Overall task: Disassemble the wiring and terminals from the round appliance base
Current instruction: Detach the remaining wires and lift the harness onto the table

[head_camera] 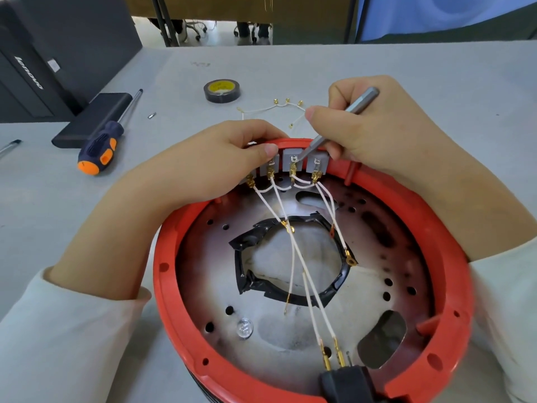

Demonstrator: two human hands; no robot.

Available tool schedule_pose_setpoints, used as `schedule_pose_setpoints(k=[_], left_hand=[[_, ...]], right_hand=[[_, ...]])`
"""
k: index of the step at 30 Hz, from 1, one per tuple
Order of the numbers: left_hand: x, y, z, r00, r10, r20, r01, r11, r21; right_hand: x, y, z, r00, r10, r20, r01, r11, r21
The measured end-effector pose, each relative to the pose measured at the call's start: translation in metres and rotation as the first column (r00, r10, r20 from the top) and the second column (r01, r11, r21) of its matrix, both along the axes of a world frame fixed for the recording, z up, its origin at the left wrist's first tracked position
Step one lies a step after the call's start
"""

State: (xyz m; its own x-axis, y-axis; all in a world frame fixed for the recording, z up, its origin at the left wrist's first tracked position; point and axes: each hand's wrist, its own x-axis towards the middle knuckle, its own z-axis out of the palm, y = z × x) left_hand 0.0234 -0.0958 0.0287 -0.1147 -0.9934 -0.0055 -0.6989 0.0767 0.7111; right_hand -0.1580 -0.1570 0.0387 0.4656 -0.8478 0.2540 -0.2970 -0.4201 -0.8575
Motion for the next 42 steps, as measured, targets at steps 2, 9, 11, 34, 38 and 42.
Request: schedule_pose_setpoints(k=[2,9,11,34,38,42], left_hand=[[-0.0002,0.0001,0.0006,1.000,0.001,0.001,-0.001,1.000,0.002],[0.0000,0.0000,0.0005,1.000,-0.012,-0.008,0.012,1.000,0.014],[-0.0002,-0.0001,0.0006,1.000,-0.003,-0.011,0.003,1.000,0.011],[-0.0024,0.0010,0.0019,1.000,0.000,0.000,0.000,1.000,0.007],[-0.0010,0.0002,0.0008,1.000,-0.003,0.004,0.003,1.000,0.011],[-0.0005,0.0000,0.0004,1.000,0.000,0.008,0.000,1.000,0.014]], right_hand=[[0.0003,-0.0008,0.0000,1.000,-0.008,0.004,0.008,1.000,0.018],[-0.0002,0.0064,-0.0019,0.995,-0.075,-0.068,0.061,0.980,-0.189],[-0.0014,0.0076,-0.0018,0.995,-0.083,-0.052,0.072,0.980,-0.188],[-0.0002,0.0061,-0.0007,0.987,-0.102,-0.125,0.074,0.974,-0.214],[-0.0011,0.0037,-0.0017,0.998,-0.065,-0.013,0.062,0.989,-0.131],[-0.0015,0.0016,-0.0017,0.999,-0.043,0.005,0.043,0.994,-0.097]])
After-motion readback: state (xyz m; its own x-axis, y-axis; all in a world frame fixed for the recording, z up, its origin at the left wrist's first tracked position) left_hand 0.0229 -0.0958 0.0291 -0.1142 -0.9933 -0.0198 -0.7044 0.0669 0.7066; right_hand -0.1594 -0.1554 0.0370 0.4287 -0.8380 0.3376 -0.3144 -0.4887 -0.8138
